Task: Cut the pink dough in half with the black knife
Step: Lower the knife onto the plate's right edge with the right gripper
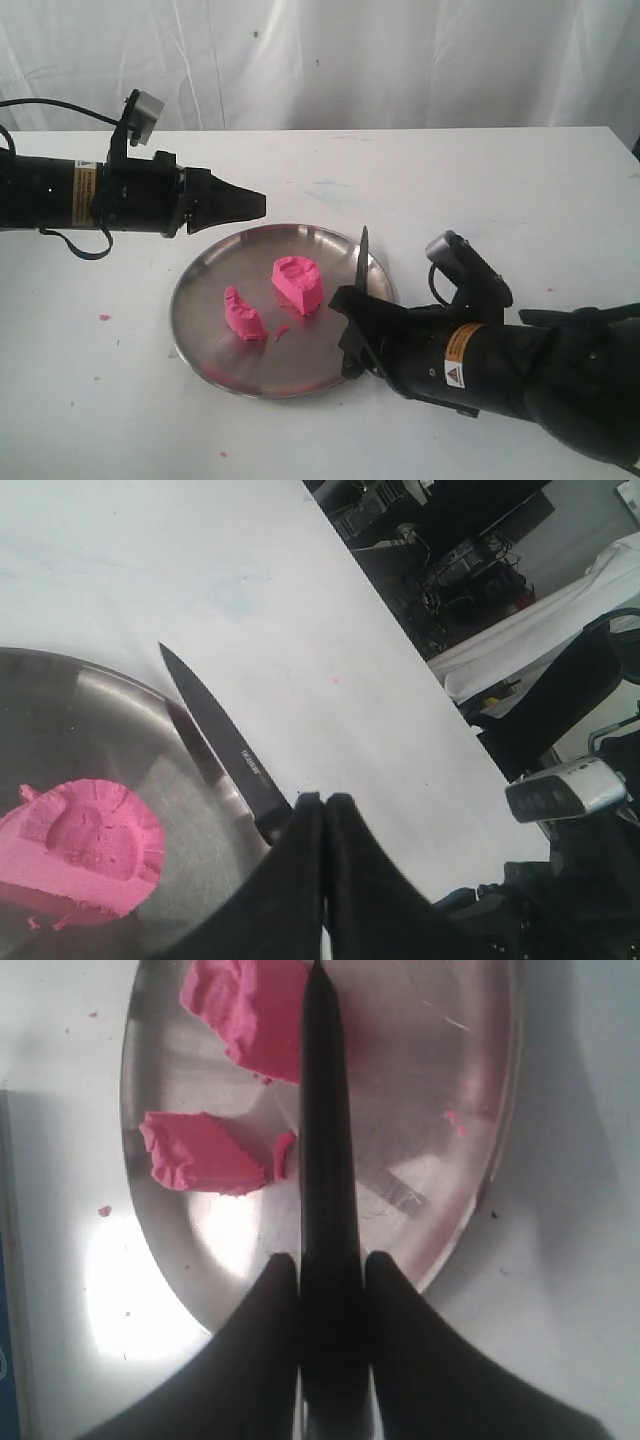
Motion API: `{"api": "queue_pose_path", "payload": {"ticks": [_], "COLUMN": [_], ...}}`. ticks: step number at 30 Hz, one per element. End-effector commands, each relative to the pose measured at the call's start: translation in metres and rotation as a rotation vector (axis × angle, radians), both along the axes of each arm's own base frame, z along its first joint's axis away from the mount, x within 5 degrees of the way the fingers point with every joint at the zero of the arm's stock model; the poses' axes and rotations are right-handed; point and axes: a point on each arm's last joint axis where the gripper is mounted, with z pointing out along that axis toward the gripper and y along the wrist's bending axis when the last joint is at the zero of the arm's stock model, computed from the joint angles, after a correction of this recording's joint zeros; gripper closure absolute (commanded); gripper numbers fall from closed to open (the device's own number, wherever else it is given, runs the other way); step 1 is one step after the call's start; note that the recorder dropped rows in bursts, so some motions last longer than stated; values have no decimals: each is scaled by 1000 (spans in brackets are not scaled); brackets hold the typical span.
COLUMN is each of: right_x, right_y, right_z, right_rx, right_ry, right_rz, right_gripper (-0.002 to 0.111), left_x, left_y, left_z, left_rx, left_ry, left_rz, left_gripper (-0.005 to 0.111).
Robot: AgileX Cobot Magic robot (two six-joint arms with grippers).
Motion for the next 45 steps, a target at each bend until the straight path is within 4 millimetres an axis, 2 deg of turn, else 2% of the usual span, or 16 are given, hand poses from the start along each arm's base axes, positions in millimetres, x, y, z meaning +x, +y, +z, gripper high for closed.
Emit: {"api": "queue_pose_path", "payload": {"ticks": [1, 11, 23, 26, 29, 32, 39, 45], "right_x": [9, 23, 24, 24, 24, 24, 26, 21], "right_y": [4, 14, 15, 15, 15, 15, 18, 12], "right_z": [0, -12, -25, -25, -25, -24, -15, 6], "right_rx": [-33, -77, -117, -121, -122, -115, -71, -178], "right_ry": [-14, 19, 63, 57, 56, 52, 2, -101], "right_rz": [13, 19, 17, 28, 29, 28, 36, 132], "right_gripper": [108, 108, 108, 101, 87, 79, 77, 72], "left_x": [-2, -2, -2, -2, -2, -2, -2, -2], "left_y": [0, 0, 0, 0, 0, 0, 0, 0], "left_z": [5, 5, 5, 5, 5, 5, 5, 5], "left_rx": [-21, -19, -19, -19, -19, -19, -19, -15], "left_ry": [-7, -7, -7, -7, -7, -7, -7, -15], "left_rz": [5, 4, 4, 4, 4, 4, 2, -1], "left_gripper": [107, 107, 107, 107, 107, 107, 107, 107]}}
